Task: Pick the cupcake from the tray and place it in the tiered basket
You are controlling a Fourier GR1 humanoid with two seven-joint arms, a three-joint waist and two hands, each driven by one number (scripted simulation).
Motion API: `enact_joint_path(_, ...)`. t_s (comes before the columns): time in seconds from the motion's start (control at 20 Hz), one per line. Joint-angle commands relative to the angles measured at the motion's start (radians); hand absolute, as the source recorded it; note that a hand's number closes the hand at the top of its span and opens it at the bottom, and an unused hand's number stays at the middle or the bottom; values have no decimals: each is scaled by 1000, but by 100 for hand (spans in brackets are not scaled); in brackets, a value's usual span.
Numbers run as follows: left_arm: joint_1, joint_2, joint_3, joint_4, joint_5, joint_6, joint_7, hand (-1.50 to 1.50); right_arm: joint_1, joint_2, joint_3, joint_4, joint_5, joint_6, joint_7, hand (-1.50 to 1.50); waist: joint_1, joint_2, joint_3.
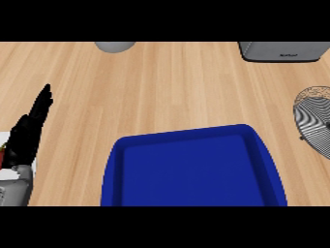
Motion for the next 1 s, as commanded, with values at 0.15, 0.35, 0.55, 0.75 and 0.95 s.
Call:
enact_joint_path(0.15, -2, 9, 21, -10, 14, -22, -7, 0, -68, -78, -17, 268, 245, -60, -184, 150, 11, 2, 1)
enact_joint_path(0.35, -56, 9, 15, 9, -16, -20, 41, 0, -167, -99, -10, 502, 278, -90, -323, 150, 10, 2, 1)
enact_joint_path(0.55, -19, -31, 14, 43, -30, 5, -40, 0, -209, -81, 48, 619, 308, -91, -455, 150, 8, 2, 0)
enact_joint_path(0.75, -29, -4, 33, 9, -16, -24, 8, 0, -236, -80, 49, 796, 290, -82, -604, 150, 10, 3, 1)
enact_joint_path(0.95, -47, 4, 50, -8, -3, -44, 54, 0, -292, -89, 49, 920, 280, -21, -654, 150, 10, 2, 0)
